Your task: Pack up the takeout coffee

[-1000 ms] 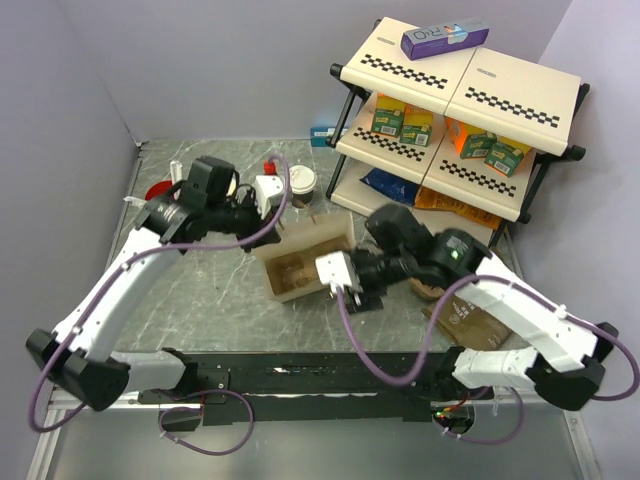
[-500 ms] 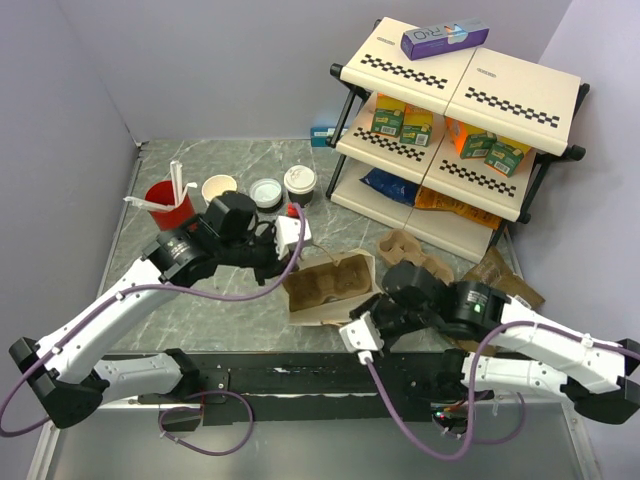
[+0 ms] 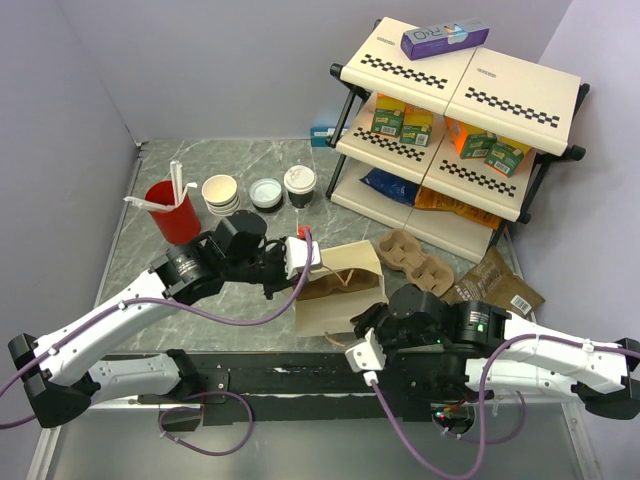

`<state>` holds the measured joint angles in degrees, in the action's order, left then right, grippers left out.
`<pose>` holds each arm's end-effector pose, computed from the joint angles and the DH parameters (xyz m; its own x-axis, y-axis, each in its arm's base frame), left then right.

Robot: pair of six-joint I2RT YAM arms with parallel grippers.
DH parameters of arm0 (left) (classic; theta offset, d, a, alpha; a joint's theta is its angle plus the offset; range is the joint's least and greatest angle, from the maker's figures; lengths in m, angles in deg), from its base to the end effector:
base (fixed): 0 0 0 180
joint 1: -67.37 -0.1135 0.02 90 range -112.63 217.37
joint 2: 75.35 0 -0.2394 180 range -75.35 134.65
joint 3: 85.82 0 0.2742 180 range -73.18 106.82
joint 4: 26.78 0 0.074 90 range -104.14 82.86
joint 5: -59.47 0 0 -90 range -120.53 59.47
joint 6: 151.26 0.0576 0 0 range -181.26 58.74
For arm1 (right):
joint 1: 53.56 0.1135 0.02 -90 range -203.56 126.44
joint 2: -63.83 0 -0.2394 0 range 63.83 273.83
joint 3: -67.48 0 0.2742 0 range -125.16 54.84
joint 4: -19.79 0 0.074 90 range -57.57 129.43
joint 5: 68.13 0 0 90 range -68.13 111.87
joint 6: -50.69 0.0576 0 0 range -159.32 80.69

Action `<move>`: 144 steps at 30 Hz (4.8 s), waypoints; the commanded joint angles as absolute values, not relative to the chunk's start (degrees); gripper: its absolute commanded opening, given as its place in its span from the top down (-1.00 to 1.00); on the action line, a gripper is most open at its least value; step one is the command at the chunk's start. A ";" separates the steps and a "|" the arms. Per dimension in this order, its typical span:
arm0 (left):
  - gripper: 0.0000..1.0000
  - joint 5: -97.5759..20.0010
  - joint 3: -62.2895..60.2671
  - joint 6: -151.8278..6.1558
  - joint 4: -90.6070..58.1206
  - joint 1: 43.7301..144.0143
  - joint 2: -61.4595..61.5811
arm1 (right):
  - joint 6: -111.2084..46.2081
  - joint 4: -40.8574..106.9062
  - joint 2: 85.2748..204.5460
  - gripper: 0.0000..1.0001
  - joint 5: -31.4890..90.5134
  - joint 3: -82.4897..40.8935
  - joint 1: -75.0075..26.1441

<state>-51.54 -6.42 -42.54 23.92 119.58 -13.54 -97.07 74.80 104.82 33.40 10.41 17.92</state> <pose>0.1524 -0.2302 0.3376 -0.0212 0.5163 -0.8562 0.9804 0.1785 0.0833 0.0540 0.1973 0.2645 0.7211 -0.4564 -0.5212 -0.6908 -0.4166 -0.5910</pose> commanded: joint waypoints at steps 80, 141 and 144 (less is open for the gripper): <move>0.68 -62.97 29.12 -32.79 47.46 94.44 16.77 | -64.46 64.33 142.04 -0.48 35.76 -39.99 -29.12; -0.63 -56.01 14.71 -20.65 64.08 64.12 -1.87 | -65.42 61.69 200.06 -0.92 40.59 -79.37 -22.71; -0.65 -56.63 14.45 -21.00 63.56 64.03 -1.78 | -65.51 63.18 200.85 -0.94 40.85 -79.46 -23.15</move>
